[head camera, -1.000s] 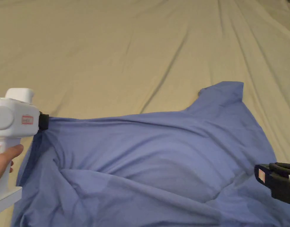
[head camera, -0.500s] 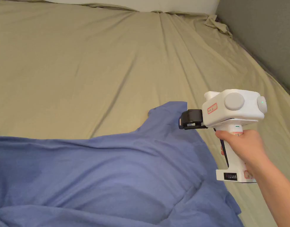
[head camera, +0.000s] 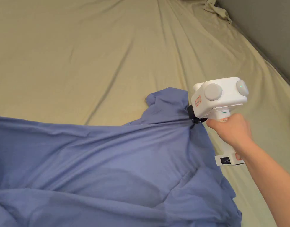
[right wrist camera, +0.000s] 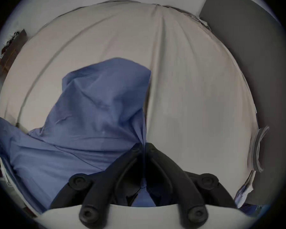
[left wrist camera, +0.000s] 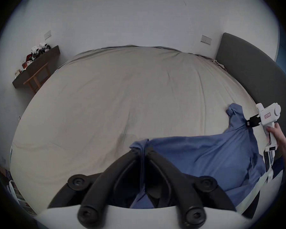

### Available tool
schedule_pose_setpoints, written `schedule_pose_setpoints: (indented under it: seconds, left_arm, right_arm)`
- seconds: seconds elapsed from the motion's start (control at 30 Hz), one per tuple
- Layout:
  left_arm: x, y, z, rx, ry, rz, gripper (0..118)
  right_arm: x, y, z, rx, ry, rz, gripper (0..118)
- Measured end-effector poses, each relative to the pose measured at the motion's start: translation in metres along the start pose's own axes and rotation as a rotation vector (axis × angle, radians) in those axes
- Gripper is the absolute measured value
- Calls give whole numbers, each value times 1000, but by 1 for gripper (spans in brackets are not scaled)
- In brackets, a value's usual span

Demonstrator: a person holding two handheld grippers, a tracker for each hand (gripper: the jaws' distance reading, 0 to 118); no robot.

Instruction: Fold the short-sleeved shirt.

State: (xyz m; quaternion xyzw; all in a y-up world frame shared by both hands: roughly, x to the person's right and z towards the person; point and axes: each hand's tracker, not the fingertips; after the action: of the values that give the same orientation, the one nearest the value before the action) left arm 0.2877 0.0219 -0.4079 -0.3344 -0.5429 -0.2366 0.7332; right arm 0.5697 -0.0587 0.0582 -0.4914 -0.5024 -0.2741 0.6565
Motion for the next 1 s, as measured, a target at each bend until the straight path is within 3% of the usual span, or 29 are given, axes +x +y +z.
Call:
schedule_pose_setpoints:
  seconds: [0.07,0.23,0.5,0.63,0.77,1.0]
  left_arm:
    - [2,1,11,10,3,-17,1]
    - [-1,-5,55,74,-5,-32,1]
    - [-19,-69,106,22,86,-105,1]
    - [-30,-113,96,-94,109,-74,1]
    - [-33,-149,75,-230,102,-83,1]
    - [-23,-174,48,-329,139,-100,1]
  right_arm:
    - [5,-4,19,44,17,-14,4]
    - [19,-39,97,222,190,-87,4]
    - [17,-167,185,362,196,-7,4]
    - [15,-240,182,325,198,-26,4]
    - [19,-291,151,184,225,-83,4]
    - [22,-286,113,115,230,-96,4]
